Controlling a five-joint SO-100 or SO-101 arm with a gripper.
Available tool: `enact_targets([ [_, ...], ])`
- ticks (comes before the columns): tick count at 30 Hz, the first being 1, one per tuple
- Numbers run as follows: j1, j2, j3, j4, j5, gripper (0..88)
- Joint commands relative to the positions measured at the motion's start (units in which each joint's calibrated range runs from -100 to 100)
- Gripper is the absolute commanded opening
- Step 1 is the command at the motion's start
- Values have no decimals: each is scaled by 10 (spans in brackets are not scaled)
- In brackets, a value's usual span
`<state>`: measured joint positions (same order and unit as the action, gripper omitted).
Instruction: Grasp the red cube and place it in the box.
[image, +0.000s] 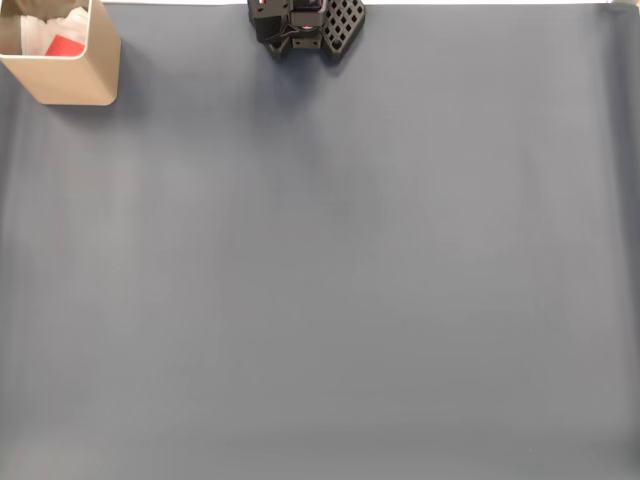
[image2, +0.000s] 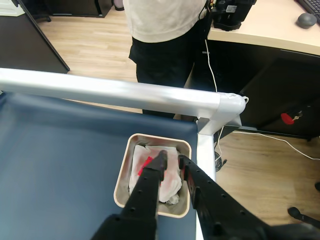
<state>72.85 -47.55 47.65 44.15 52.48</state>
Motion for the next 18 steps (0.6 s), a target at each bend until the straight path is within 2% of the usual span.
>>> enact_targets([
  [1, -15, -11, -10, -20, 1, 0],
  [8, -67, -5, -24, -43, 13, 0],
  [18, -219, 6, -60, -36, 26, 0],
])
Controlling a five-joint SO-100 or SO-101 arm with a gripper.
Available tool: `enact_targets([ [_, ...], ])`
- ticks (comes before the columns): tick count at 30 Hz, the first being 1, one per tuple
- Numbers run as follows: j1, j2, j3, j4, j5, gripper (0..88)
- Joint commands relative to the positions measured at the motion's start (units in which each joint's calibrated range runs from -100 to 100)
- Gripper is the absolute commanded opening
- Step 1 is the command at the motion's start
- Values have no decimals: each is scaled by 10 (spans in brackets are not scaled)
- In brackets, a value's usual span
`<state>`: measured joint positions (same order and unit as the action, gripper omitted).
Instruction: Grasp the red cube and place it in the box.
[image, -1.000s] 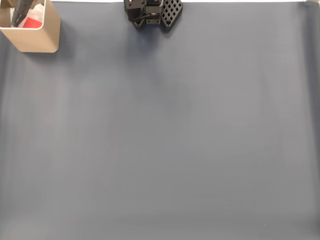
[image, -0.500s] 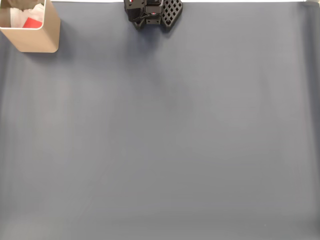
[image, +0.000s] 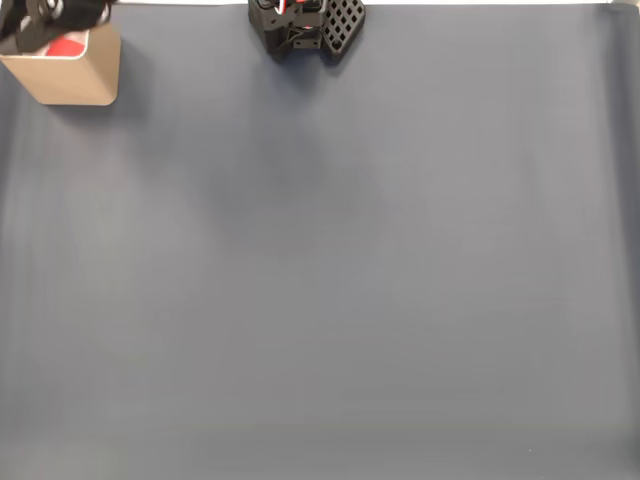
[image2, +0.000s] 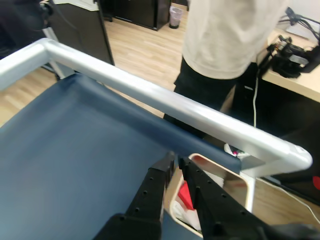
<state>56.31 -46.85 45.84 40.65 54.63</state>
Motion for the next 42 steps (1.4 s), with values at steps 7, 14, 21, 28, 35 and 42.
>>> enact_targets([
  [7, -180, -2, -45, 16, 9, 0],
  [14, -325, -13, -28, 19, -13, 0],
  [21, -453, -39, 5, 19, -38, 0],
  [28, -542, -76, 73, 12, -45, 0],
  [35, -582, -137, 190, -33, -54, 0],
  [42, -583, -246, 332, -47, -63, 0],
])
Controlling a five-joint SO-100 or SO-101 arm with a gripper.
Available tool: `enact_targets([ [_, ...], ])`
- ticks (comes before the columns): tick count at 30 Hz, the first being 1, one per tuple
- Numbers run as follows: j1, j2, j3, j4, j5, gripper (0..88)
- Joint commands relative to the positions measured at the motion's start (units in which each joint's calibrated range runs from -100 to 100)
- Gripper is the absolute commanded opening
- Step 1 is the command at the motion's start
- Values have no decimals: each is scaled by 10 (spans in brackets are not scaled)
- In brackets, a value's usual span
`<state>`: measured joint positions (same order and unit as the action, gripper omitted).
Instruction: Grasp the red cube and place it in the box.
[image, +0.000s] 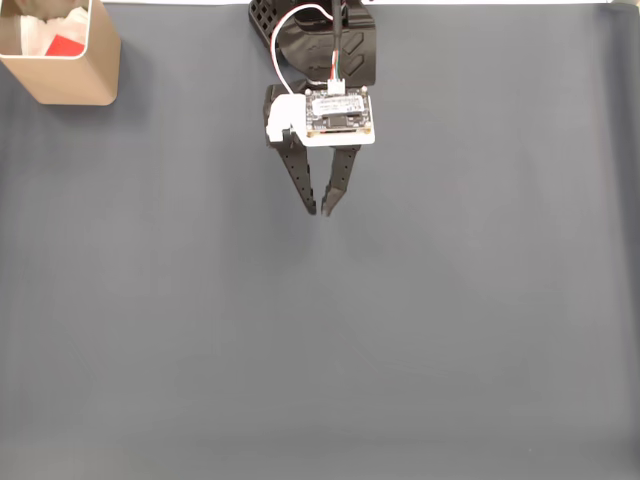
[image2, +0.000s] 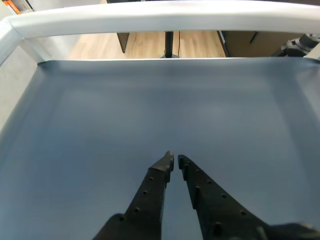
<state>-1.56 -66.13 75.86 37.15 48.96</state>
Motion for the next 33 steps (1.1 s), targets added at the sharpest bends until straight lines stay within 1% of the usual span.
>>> enact_targets([
  [1, -4, -68, 50, -12, -9, 0],
  [9, -2, -194, 182, -1, -10, 0],
  [14, -1, -262, 236, 32, -4, 0],
  [20, -5, -293, 239, 99, -3, 0],
  [25, -1, -333, 239, 185, 0, 0],
  [33, 9, -336, 239, 256, -5, 0],
])
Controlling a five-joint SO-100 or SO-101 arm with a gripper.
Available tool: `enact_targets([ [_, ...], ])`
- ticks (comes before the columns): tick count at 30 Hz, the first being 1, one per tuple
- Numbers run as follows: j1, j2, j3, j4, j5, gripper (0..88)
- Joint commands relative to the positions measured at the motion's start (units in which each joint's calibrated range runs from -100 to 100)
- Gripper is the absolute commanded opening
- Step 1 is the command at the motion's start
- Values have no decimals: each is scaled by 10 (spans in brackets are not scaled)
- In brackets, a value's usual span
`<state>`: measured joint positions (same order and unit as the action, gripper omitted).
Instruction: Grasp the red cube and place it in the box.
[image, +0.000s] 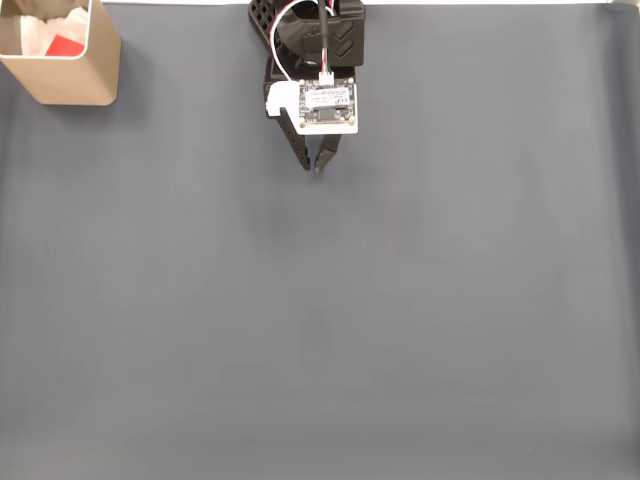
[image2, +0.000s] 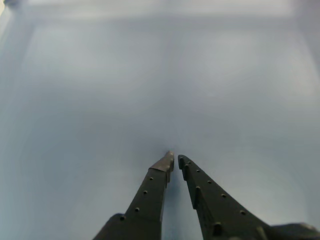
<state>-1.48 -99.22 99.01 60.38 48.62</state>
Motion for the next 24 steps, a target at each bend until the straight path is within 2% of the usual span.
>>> enact_targets([
  [1, 8, -5, 7, 32, -2, 0],
  [15, 3, -6, 8, 151, 1, 0],
  [24, 6, -6, 8, 154, 2, 2],
])
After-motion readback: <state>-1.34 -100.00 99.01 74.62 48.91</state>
